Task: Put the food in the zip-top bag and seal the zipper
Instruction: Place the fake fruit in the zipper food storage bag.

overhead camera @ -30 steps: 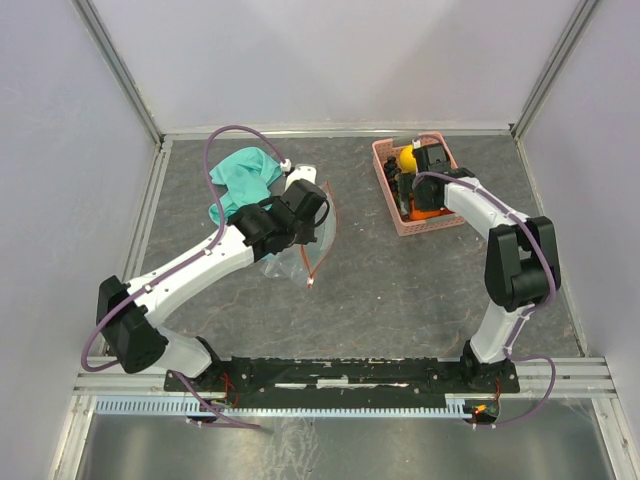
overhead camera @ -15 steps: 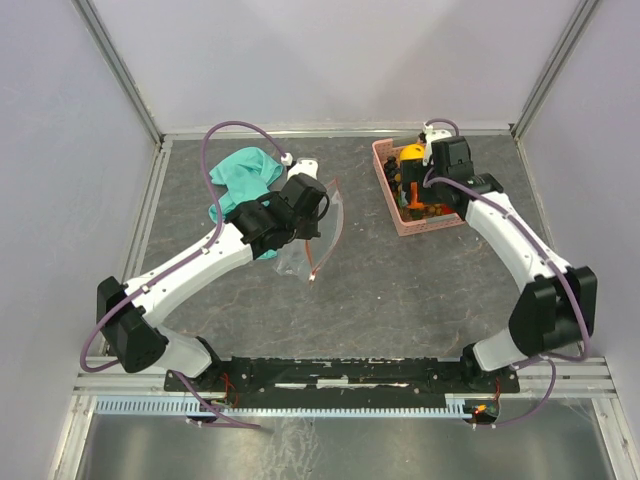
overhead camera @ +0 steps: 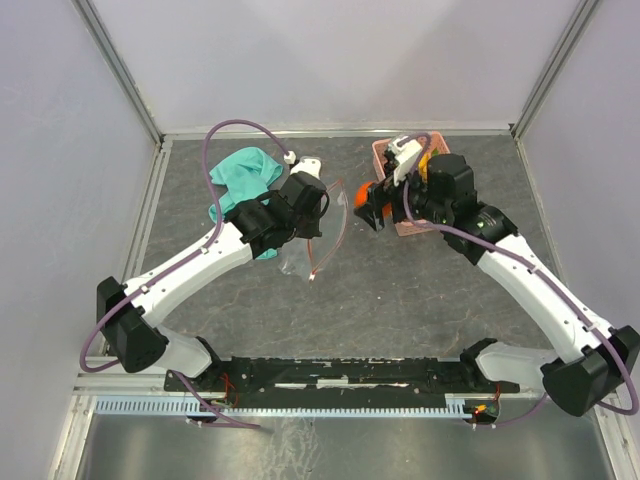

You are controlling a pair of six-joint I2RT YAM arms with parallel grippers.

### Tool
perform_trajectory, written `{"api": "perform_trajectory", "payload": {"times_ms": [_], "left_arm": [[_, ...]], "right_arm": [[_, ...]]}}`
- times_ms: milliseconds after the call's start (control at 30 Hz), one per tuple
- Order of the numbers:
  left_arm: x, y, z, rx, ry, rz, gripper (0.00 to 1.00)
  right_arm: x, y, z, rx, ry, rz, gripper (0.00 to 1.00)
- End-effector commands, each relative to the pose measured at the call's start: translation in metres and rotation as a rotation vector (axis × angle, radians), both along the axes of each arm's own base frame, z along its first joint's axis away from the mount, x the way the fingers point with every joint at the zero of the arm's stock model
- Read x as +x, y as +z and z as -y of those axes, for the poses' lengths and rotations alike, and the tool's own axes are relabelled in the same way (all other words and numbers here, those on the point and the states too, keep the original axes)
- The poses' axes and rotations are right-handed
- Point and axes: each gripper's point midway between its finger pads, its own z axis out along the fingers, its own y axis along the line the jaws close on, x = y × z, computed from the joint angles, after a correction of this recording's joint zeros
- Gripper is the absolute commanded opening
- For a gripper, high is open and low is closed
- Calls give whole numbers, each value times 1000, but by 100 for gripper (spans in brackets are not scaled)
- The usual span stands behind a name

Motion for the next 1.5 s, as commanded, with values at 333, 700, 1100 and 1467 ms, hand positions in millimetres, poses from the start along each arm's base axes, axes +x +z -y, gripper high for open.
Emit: {"api": "perform_trajectory", "payload": {"times_ms": [333, 700, 1100, 1467], "left_arm": [[0, 26, 27, -118, -118, 47, 3], [-3, 32, 30, -164, -125, 52, 3], [-14, 36, 38, -249, -158, 36, 3], [-19, 31, 34, -273, -138, 26, 3]], "right_arm": [[-40, 6, -70, 16, 438, 190, 76], [-17, -47, -72, -67, 382, 111, 80], [-9, -55, -69, -55, 302, 42, 99], [-20, -41, -67, -6, 299, 31, 99]]}}
